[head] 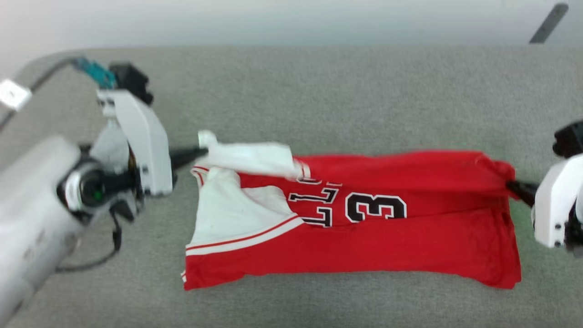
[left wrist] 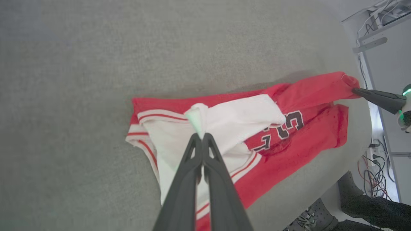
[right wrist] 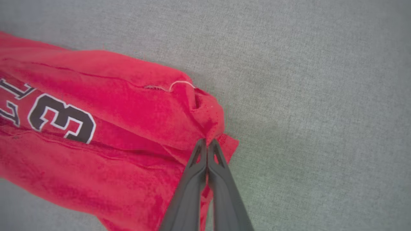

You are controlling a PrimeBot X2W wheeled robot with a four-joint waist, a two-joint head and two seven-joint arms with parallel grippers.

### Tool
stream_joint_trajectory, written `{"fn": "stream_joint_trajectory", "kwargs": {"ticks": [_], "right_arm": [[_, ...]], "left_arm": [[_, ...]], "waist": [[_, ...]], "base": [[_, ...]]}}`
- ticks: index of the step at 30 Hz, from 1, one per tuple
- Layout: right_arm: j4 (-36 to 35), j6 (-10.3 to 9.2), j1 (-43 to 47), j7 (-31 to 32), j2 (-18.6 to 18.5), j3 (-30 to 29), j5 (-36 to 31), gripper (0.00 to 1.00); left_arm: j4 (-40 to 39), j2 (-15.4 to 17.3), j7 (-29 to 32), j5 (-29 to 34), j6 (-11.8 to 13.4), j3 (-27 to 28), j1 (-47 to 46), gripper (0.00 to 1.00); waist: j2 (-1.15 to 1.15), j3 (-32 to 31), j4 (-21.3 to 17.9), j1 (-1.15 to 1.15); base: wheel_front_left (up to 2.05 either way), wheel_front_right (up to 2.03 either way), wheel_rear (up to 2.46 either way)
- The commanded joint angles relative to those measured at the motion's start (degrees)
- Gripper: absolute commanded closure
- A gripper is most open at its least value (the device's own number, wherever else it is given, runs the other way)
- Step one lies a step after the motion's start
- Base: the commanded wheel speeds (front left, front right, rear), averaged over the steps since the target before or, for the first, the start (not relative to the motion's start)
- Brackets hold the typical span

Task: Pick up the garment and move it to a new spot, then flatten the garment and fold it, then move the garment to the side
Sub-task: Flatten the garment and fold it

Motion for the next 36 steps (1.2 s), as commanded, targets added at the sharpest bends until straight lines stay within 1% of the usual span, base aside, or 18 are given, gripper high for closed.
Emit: {"fn": "stream_joint_trajectory", "kwargs": {"ticks": [1, 4, 6, 8, 9, 10, 11, 12, 13, 14, 15, 16, 22, 26, 29, 32, 36], "right_arm": [[-0.87, -0.06, 2.25, 0.45, 0.11, -1.17, 0.31, 1.00], [-2.03, -0.06, 6.13, 1.70, 0.67, -2.94, -0.12, 1.00], [-2.84, -0.06, 7.90, 2.44, 1.20, -3.86, -0.51, 1.00], [-3.32, -0.06, 9.16, 3.17, 1.77, -4.43, -1.16, 1.00], [-3.48, -0.06, 9.68, 3.75, 2.31, -4.53, -1.32, 1.00], [-3.74, -0.06, 10.03, 4.08, 2.71, -4.73, -1.57, 1.00], [-4.04, -0.06, 10.19, 4.28, 2.95, -4.93, -1.80, 0.89], [-4.28, -0.06, 10.28, 4.35, 3.19, -5.07, -2.22, 0.69], [-4.42, -0.06, 10.43, 4.57, 3.50, -5.12, -2.39, 0.58], [-4.64, -0.06, 10.59, 5.00, 3.81, -4.99, -2.52, 0.37], [-4.82, -0.06, 10.71, 5.40, 4.06, -4.95, -2.57, 0.05], [-4.99, -0.06, 10.80, 5.85, 4.15, -4.95, -2.54, 0.00], [-5.83, -0.06, 12.15, 8.00, 4.30, -5.62, -2.31, 0.00], [-6.20, -0.06, 13.31, 8.37, 5.81, -7.38, -1.11, 0.00], [-6.72, -0.06, 15.02, 8.30, 6.86, -9.11, -0.49, 0.00], [-7.50, -0.06, 16.74, 7.19, 7.73, -11.18, -1.30, 0.00], [-7.70, -0.06, 19.12, 4.92, 9.33, -14.66, -3.09, 0.00]], "left_arm": [[-2.91, 1.49, -0.64, -0.26, 1.51, -0.29, 2.55, 1.00], [-8.07, 2.75, -1.77, -1.61, 3.90, -0.77, 6.92, 1.00], [-9.92, 3.39, -2.36, -2.26, 4.92, -1.18, 9.12, 1.00], [-10.87, 3.33, -2.96, -2.03, 5.49, -1.78, 10.79, 1.00], [-10.95, 3.08, -3.50, -1.63, 5.56, -2.13, 11.40, 0.85], [-10.79, 2.66, -3.80, -1.56, 5.59, -2.39, 11.97, 0.73], [-10.48, 2.28, -3.99, -1.63, 5.50, -2.68, 12.48, 0.58], [-10.02, 2.02, -4.24, -1.48, 5.34, -2.82, 12.84, 0.25], [-9.52, 1.81, -4.41, -1.29, 5.23, -2.99, 13.10, 0.00], [-9.14, 1.47, -4.35, -1.34, 5.11, -3.22, 13.33, 0.00], [-8.69, 1.17, -4.25, -1.44, 4.88, -3.36, 13.50, 0.00], [-8.24, 1.02, -4.25, -1.37, 4.73, -3.49, 13.65, 0.00], [-6.96, 1.08, -3.72, -1.09, 4.78, -4.14, 14.36, 0.00], [-6.92, 1.81, -6.13, -0.22, 4.35, -3.80, 15.46, 0.00], [-7.40, 2.33, -10.55, 1.34, 3.64, -3.22, 17.06, 0.00], [-8.18, 3.35, -17.41, 3.81, 2.81, -2.22, 19.05, 0.00], [-9.73, 4.13, -26.54, 6.47, 2.58, -0.92, 22.43, 0.00]], "waist": [[0.00, -2.89, 2.07, 0.00], [0.00, -3.36, 2.35, 0.00], [0.00, -3.55, 2.43, 0.00], [0.00, -3.72, 2.39, 0.00], [0.00, -3.77, 2.35, 0.00], [0.00, -3.87, 2.30, 0.00], [0.00, -4.02, 2.22, 0.00], [0.00, -4.24, 2.15, 0.00], [0.00, -4.47, 2.11, 0.00], [0.00, -4.73, 2.06, 0.00], [0.00, -5.05, 2.00, 0.00], [0.00, -5.43, 1.94, 0.00], [0.00, -8.28, 2.03, 0.00], [0.00, -10.75, 2.19, 0.00], [0.00, -12.73, 2.29, 0.00], [0.00, -14.28, 2.44, 0.00], [0.00, -15.60, 2.94, 0.00]], "base": [[0.00, 0.00, 0.00], [0.00, 0.00, 0.00], [0.00, 0.00, 0.00], [0.00, 0.00, 0.00], [0.00, 0.00, 0.00], [0.00, 0.00, 0.00], [0.00, 0.00, 0.00], [0.00, 0.00, 0.00], [0.00, 0.00, 0.00], [0.00, 0.00, 0.00], [0.00, 0.00, 0.00], [0.00, 0.00, 0.00], [0.00, 0.00, 0.00], [0.00, 0.00, 0.00], [0.00, 0.00, 0.00], [0.00, 0.00, 0.00], [0.00, 0.00, 0.00]]}}
